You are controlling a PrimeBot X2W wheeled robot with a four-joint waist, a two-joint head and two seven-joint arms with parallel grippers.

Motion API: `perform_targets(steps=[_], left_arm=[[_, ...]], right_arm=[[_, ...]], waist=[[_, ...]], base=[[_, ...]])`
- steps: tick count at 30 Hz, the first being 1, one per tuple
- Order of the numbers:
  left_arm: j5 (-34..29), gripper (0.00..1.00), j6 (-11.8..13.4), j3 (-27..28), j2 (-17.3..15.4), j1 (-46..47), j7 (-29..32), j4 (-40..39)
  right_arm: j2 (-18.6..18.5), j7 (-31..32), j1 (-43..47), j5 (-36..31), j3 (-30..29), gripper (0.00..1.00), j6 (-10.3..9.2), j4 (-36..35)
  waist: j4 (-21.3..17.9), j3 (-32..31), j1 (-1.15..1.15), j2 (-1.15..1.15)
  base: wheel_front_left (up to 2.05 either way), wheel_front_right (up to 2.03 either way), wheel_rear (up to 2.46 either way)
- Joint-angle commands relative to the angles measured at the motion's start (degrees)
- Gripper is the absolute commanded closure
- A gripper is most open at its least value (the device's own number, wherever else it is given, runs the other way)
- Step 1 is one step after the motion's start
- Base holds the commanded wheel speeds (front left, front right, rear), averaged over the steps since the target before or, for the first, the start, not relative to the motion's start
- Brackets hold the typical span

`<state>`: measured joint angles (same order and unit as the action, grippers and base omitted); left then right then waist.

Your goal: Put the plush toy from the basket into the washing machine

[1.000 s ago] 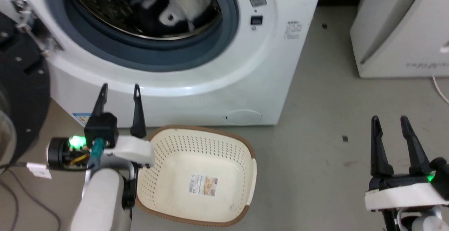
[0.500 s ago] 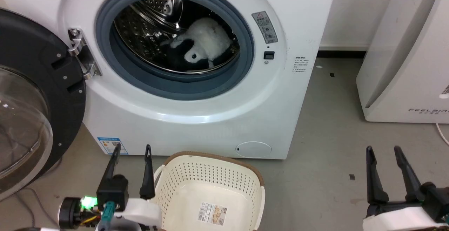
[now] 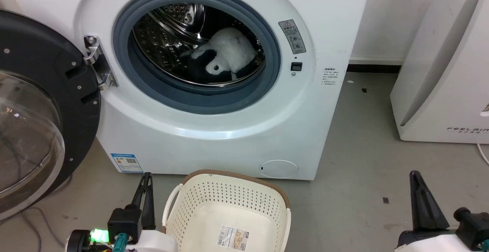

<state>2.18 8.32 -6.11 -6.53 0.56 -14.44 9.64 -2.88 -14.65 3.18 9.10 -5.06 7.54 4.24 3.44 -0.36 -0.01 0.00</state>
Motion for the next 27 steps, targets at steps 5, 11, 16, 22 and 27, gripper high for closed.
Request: perform_targets(steps=[5,11,16,22,27], left_arm=[[-0.1,1.00,-0.5,0.4,0.2,0.0,0.8,-0.6],[-0.3,1.00,-0.9,0.7,0.4,-0.1,1.5,-1.1],[-0.3,1.00,-1.2,0.9,0.5,-0.1,2.1,-1.5],[-0.4,1.00,-1.6,1.2,0.7,-0.1,2.8,-1.9],[-0.5,1.00,-2.0,1.5,0.9,-0.1,3.4,-2.3]], right_arm=[[0.0,0.9,-0.2,-0.6,0.3,1.00,0.00,-0.3],[0.0,1.6,-0.4,-1.1,0.6,1.00,-0.01,-0.5],[0.0,2.2,-0.5,-1.4,0.8,1.00,-0.01,-0.7],[0.0,2.9,-0.6,-1.9,1.0,1.00,-0.01,-0.9],[0.0,3.5,-0.8,-2.2,1.2,1.00,-0.01,-1.0]], waist=[[-0.2,0.0,0.01,0.00],[-0.3,0.0,0.01,0.00],[-0.5,0.1,0.01,0.00],[-0.6,0.1,0.01,0.00],[-0.8,0.1,0.01,0.00]], base=[[0.00,0.00,0.00],[0.00,0.00,0.00],[0.00,0.00,0.00],[0.00,0.00,0.00],[0.00,0.00,0.00]])
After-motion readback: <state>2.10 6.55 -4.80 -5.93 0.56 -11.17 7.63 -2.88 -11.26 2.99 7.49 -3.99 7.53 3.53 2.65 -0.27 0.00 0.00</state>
